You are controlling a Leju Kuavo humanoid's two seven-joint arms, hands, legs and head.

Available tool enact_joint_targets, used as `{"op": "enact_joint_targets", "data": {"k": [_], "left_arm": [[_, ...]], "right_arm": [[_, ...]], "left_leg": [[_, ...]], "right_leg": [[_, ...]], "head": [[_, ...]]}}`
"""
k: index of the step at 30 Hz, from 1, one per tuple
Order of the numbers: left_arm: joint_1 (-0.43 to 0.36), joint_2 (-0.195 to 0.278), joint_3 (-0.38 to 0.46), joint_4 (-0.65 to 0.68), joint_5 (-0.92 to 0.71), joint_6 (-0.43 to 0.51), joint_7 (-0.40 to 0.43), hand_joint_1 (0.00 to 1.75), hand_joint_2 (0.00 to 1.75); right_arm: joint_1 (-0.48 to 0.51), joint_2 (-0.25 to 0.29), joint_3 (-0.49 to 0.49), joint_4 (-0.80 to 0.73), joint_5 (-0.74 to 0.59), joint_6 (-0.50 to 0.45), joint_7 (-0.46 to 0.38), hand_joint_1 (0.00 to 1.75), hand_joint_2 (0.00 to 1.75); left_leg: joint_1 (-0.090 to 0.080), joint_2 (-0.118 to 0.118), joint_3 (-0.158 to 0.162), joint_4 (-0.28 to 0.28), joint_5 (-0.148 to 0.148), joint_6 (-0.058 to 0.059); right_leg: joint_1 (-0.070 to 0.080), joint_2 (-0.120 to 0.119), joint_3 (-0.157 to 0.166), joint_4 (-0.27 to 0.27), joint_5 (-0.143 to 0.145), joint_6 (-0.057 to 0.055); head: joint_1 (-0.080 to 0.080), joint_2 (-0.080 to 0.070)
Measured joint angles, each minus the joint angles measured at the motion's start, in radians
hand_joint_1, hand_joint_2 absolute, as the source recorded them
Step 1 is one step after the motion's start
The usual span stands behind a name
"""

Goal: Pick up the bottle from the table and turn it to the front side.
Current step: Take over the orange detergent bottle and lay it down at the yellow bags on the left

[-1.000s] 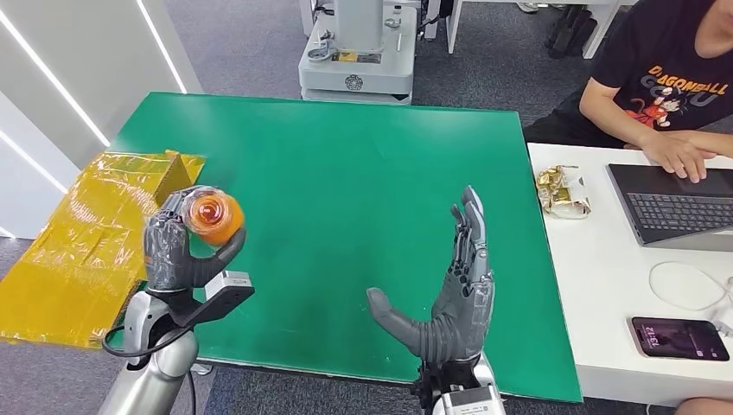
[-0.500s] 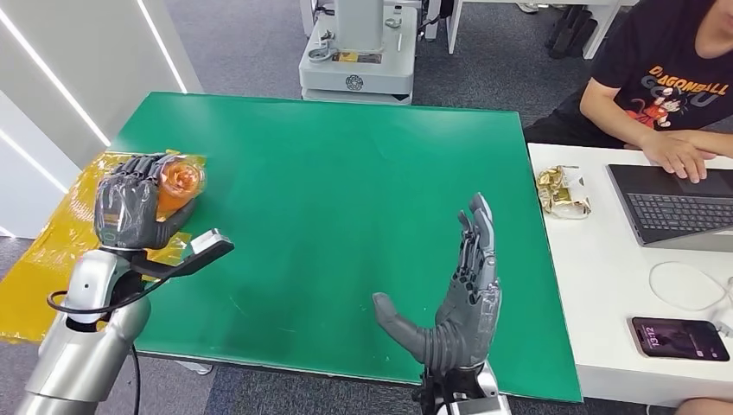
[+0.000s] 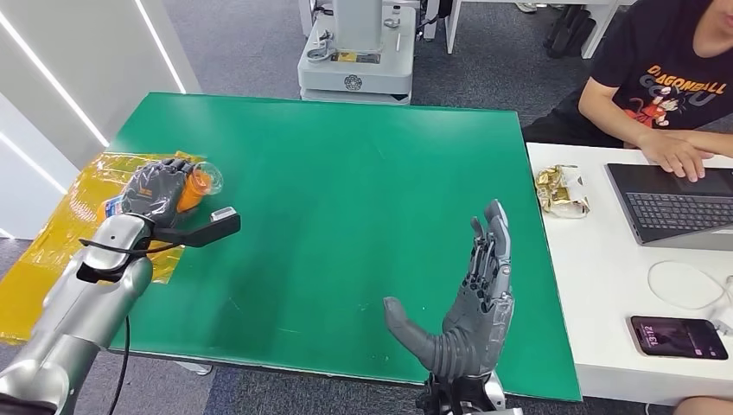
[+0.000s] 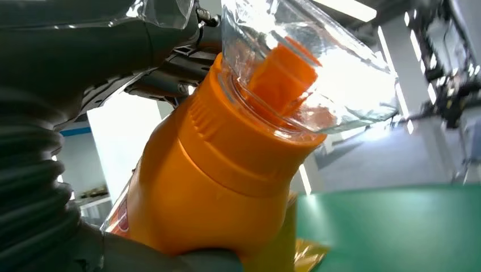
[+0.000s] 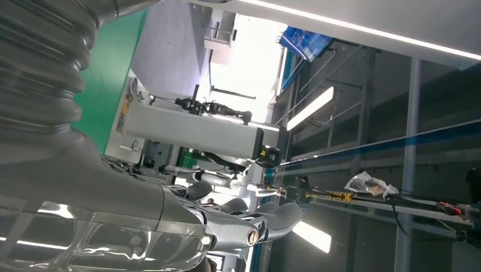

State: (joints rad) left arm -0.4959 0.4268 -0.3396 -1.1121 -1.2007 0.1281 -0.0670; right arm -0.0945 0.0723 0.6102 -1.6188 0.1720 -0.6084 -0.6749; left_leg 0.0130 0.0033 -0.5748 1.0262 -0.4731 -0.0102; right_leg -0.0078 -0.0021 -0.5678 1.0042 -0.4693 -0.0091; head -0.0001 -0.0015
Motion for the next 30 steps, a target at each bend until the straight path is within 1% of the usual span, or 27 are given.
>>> {"op": "enact_joint_targets", "data": {"k": [3, 6, 12, 19, 24, 30], "left_arm": [[-0.055, -0.002, -0.049, 0.111, -0.013, -0.020, -0.012, 1.75, 1.75], [-0.103, -0.003, -0.096, 0.212, -0.015, -0.026, -0.045, 1.75, 1.75], [-0.152, -0.002, -0.164, 0.345, -0.024, -0.022, -0.091, 1.75, 1.75], [-0.186, 0.017, -0.209, 0.422, -0.029, -0.033, -0.120, 1.75, 1.75], [-0.192, 0.044, -0.216, 0.455, -0.032, -0.009, -0.097, 1.75, 1.75], [-0.225, 0.070, -0.210, 0.484, -0.011, 0.064, -0.046, 1.75, 1.75]], "right_arm": [[-0.001, -0.003, 0.001, -0.003, -0.017, -0.009, -0.005, 0.00, 1.75], [-0.005, -0.006, 0.005, -0.004, -0.042, -0.013, -0.011, 0.00, 1.75], [-0.022, -0.013, 0.018, 0.002, -0.076, -0.024, -0.019, 0.00, 1.75], [-0.046, -0.014, 0.038, 0.016, -0.089, -0.041, -0.021, 0.00, 1.75], [-0.060, -0.014, 0.052, 0.028, -0.089, -0.050, -0.021, 0.00, 1.75], [-0.068, -0.014, 0.072, 0.037, -0.080, -0.051, -0.016, 0.00, 1.75]], "left_leg": [[0.000, -0.001, 0.000, 0.000, 0.000, 0.000], [0.000, -0.001, 0.000, 0.000, 0.001, -0.001], [0.000, -0.001, 0.000, 0.000, 0.001, -0.002], [0.000, 0.000, 0.001, 0.000, 0.002, -0.003], [0.001, 0.000, 0.001, 0.000, 0.003, -0.005], [0.002, 0.000, 0.000, 0.000, 0.003, -0.005]], "right_leg": [[0.000, -0.001, 0.000, 0.000, 0.000, 0.000], [0.000, -0.001, 0.001, 0.000, 0.000, 0.000], [0.000, -0.001, 0.000, 0.002, 0.001, -0.001], [0.000, 0.001, -0.001, 0.004, 0.001, -0.002], [0.001, 0.000, -0.002, 0.005, 0.001, -0.002], [0.001, 0.000, -0.002, 0.005, 0.001, -0.003]], "head": [[0.000, 0.000], [0.000, 0.000], [0.000, 0.000], [0.000, 0.000], [0.000, 0.000], [0.000, 0.000]]}}
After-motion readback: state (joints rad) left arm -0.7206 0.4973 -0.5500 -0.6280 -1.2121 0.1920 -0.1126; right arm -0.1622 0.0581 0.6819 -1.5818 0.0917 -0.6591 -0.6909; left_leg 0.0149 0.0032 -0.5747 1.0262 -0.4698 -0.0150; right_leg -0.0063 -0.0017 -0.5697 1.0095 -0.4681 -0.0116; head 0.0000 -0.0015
